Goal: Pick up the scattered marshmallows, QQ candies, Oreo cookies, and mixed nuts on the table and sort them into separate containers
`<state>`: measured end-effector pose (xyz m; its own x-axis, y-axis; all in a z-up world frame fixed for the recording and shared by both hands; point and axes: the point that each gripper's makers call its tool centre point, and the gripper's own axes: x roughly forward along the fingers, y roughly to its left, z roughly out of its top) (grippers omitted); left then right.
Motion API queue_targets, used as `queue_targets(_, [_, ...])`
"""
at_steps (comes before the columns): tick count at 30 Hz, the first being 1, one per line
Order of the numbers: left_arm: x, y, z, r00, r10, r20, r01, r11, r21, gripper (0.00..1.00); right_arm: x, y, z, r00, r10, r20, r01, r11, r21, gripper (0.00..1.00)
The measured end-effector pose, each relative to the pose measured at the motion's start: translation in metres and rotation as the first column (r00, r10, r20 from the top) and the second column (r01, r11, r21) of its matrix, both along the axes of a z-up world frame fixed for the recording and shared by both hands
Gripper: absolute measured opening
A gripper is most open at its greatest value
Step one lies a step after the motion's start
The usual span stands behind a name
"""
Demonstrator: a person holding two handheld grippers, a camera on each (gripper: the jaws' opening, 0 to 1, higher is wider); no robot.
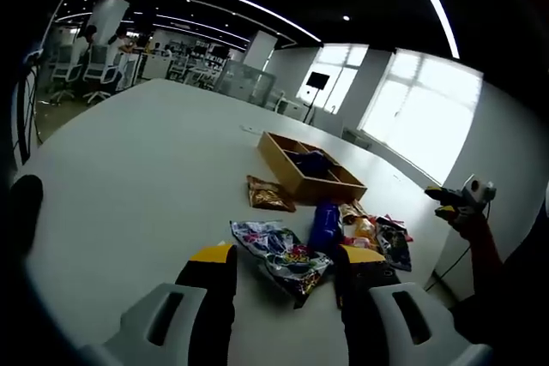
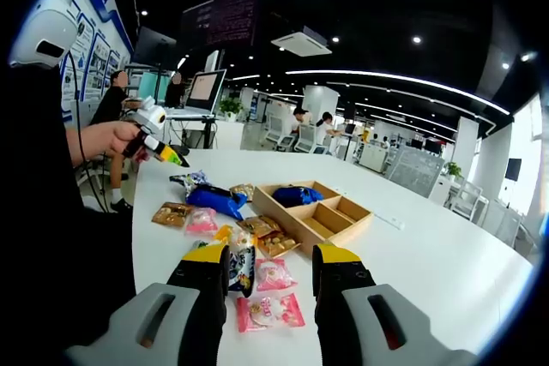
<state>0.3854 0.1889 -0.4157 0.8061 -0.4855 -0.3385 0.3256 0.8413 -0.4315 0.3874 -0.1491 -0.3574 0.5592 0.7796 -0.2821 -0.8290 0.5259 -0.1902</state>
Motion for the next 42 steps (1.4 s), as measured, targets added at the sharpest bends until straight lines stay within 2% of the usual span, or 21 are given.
queue_targets(13, [0.012, -0.001, -0.019, 0.999, 0.015, -0.052, -0.017, 0.999, -0.036, 0.51, 0.0, -0.007, -0.004, 1.0, -0.016, -0.008, 0.016, 1.0, -0.009, 0.35])
queue_targets(29, [0.02, -0.015, -0.025, 0.997, 0.0, -0.074, -0.003, 0.999, -0.049, 0.51, 0.001, -0.01, -0.003, 1.0, -0.024, -0.003, 0.023, 1.0, -0.01, 0.35])
queue_targets(42, [0.027, -0.023, -0.028, 0.998, -0.015, -0.066, 0.011, 0.998, -0.057, 0.49, 0.003, -0.013, -0.003, 0.999, -0.036, -0.001, 0.036, 0.999, -0.016, 0.34])
